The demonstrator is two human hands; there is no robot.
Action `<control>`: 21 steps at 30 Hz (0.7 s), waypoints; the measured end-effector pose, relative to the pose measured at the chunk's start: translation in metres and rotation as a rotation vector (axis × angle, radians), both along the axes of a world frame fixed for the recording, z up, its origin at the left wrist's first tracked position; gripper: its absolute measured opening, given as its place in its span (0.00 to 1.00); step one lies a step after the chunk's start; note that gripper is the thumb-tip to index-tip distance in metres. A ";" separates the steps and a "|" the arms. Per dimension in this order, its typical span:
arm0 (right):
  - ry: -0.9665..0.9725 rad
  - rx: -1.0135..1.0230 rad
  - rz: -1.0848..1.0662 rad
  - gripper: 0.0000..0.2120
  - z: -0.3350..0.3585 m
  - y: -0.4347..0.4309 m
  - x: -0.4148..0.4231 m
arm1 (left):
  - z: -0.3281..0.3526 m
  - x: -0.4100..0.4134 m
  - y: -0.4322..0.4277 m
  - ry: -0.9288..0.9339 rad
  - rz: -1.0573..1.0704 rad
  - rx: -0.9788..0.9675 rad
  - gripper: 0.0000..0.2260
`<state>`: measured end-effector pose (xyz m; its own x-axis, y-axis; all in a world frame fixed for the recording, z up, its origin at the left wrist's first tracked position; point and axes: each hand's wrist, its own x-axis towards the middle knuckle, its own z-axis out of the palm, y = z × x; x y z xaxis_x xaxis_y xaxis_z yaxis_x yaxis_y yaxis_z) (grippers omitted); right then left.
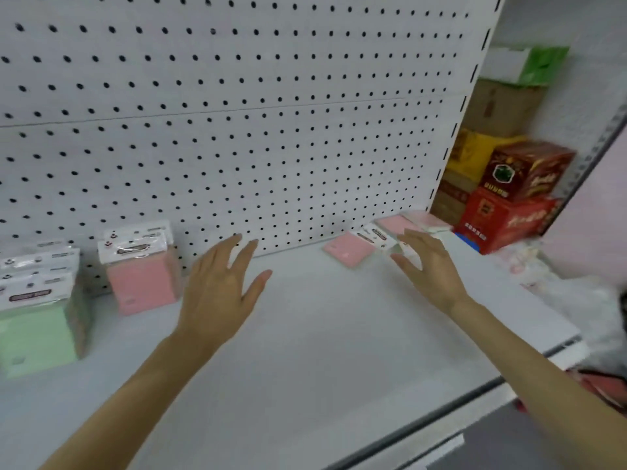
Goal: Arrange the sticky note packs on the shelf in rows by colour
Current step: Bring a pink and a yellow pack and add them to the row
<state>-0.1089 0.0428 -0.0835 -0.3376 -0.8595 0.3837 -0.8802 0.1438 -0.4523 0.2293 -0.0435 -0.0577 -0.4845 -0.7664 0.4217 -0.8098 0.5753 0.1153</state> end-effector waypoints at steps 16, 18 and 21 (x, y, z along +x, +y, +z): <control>0.077 0.263 0.011 0.28 -0.026 0.013 -0.062 | -0.056 -0.153 -0.014 -0.160 -0.110 0.330 0.39; 0.107 0.254 0.040 0.28 -0.027 0.024 -0.057 | -0.057 -0.140 0.000 -0.125 -0.113 0.284 0.34; 0.182 0.237 0.104 0.33 -0.032 0.058 -0.041 | -0.056 -0.114 0.041 -0.099 -0.155 0.250 0.29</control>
<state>-0.1503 0.1006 -0.1160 -0.1877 -0.9585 0.2144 -0.9591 0.1318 -0.2505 0.1158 -0.0028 -0.1140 -0.6330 -0.7542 0.1747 -0.7289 0.6567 0.1936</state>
